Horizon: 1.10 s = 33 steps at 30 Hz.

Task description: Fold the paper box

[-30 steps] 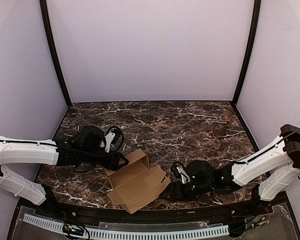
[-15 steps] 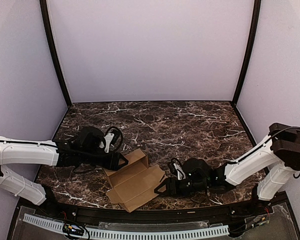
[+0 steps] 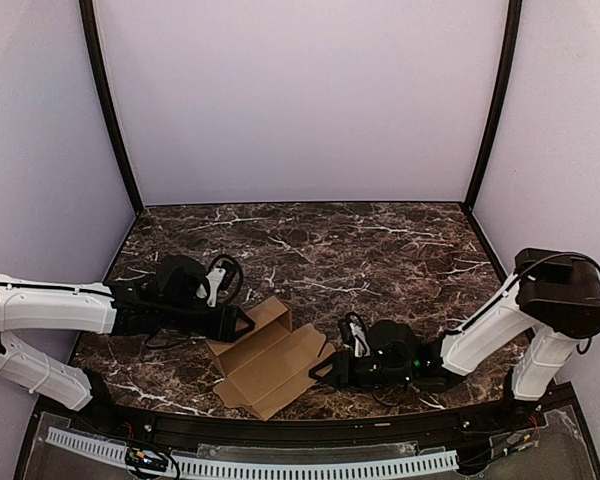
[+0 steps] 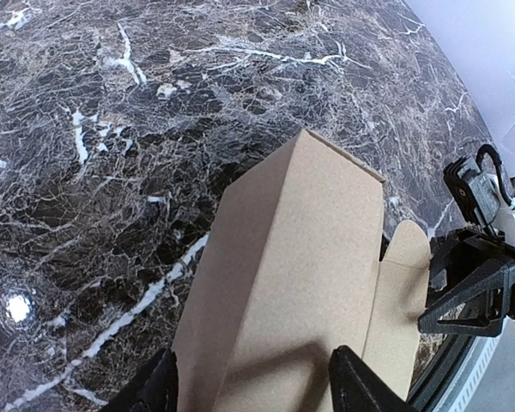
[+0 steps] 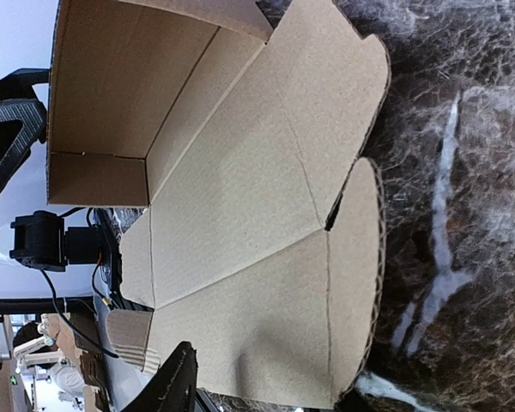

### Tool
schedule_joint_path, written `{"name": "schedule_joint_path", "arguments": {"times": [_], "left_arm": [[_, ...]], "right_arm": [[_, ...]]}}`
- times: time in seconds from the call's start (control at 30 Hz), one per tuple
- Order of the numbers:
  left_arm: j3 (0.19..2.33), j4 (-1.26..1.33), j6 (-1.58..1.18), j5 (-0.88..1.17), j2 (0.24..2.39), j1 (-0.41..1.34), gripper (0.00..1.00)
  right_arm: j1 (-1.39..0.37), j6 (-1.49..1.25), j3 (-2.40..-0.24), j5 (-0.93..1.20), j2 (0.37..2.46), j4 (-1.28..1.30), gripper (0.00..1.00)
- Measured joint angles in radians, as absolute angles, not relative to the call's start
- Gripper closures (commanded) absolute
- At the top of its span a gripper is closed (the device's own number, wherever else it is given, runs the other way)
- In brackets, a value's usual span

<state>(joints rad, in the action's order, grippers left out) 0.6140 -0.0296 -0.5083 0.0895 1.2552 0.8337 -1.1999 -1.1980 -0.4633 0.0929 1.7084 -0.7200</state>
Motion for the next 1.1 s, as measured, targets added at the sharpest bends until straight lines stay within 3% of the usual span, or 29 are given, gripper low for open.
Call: {"name": "schedule_joint_path", "arguments": {"times": [0.4,0.77,1.1], "left_arm": [[0.573,-0.001,-0.562,0.110,1.223,0.834,0.41],[0.567,-0.060,-0.581,0.084,1.119,0.834,0.40],[0.579,-0.166,-0.569,-0.028,0.920,0.834,0.38]], "right_arm": [[-1.196,-1.238,-0.492,0.002,1.778,-0.816,0.74],[-1.174,-1.219,-0.538,-0.016,1.790,-0.866,0.97],[-1.127,-1.008,-0.635,-0.017,1.588,-0.574,1.00]]}}
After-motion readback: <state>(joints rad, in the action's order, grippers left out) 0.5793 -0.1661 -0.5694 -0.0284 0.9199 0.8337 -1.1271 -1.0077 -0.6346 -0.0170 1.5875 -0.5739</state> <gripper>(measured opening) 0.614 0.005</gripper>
